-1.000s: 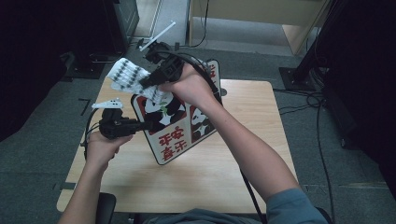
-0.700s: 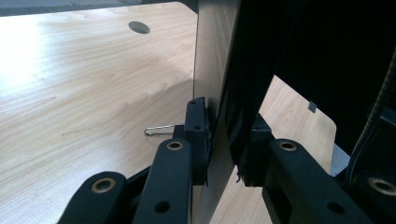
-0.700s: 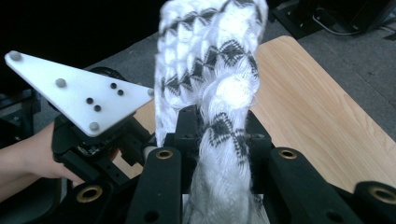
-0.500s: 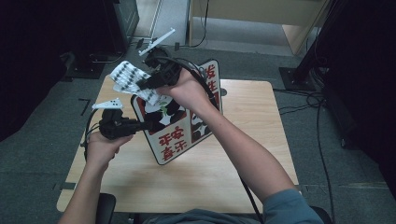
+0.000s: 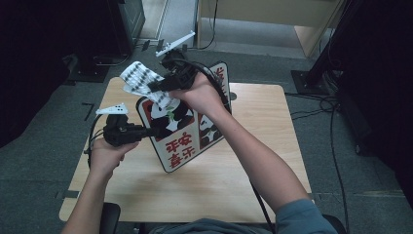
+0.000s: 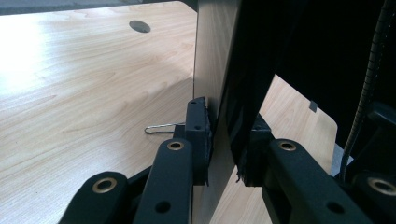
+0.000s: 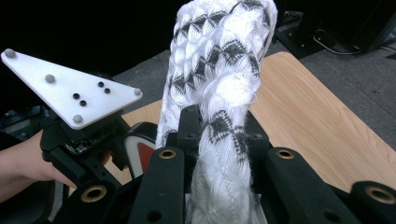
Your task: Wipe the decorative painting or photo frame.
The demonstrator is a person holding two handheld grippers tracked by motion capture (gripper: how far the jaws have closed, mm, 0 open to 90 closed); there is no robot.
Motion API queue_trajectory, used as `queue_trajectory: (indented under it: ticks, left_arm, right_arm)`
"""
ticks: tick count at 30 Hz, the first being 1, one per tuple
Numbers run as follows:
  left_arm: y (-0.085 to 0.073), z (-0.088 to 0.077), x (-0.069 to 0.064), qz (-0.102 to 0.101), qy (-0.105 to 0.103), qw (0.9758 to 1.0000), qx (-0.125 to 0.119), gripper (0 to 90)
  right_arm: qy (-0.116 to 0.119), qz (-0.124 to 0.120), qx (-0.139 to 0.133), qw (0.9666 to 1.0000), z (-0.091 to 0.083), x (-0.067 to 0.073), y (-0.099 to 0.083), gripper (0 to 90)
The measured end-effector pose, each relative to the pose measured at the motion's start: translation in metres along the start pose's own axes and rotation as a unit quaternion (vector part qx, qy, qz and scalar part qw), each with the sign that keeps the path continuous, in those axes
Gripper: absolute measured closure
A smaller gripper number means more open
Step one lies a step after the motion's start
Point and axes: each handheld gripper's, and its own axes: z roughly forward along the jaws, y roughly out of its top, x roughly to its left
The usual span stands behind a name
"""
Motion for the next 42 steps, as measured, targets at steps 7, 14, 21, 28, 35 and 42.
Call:
queue_trajectory:
  ticks: [7, 14, 21, 28, 35, 42]
  left_arm:
    - [-0.001, 0.0, -0.001, 0.0, 0.003, 1.0, -0.003, 78.0]
    - [-0.002, 0.0, -0.002, -0.002, 0.006, 1.0, -0.003, 78.0]
    - [-0.002, 0.0, -0.003, -0.003, 0.006, 1.0, -0.003, 78.0]
    - [-0.002, 0.0, -0.002, -0.003, 0.005, 1.0, -0.003, 78.0]
    - [-0.002, 0.0, -0.002, -0.003, 0.005, 1.0, -0.002, 78.0]
    - [-0.002, 0.0, -0.002, -0.004, 0.004, 1.0, -0.002, 77.9]
  right_arm:
    - [-0.009, 0.005, -0.003, 0.9999, -0.006, -0.007, -0.004, 76.3]
    - [-0.015, 0.01, -0.004, 0.9998, -0.011, -0.014, -0.006, 76.3]
    - [-0.018, 0.016, -0.006, 0.9997, -0.016, -0.021, -0.009, 76.4]
    - [-0.02, 0.02, -0.011, 0.9995, -0.02, -0.027, -0.012, 76.4]
    - [-0.021, 0.022, -0.017, 0.9994, -0.023, -0.034, -0.015, 76.4]
    - [-0.025, 0.026, -0.022, 0.9991, -0.027, -0.039, -0.018, 76.3]
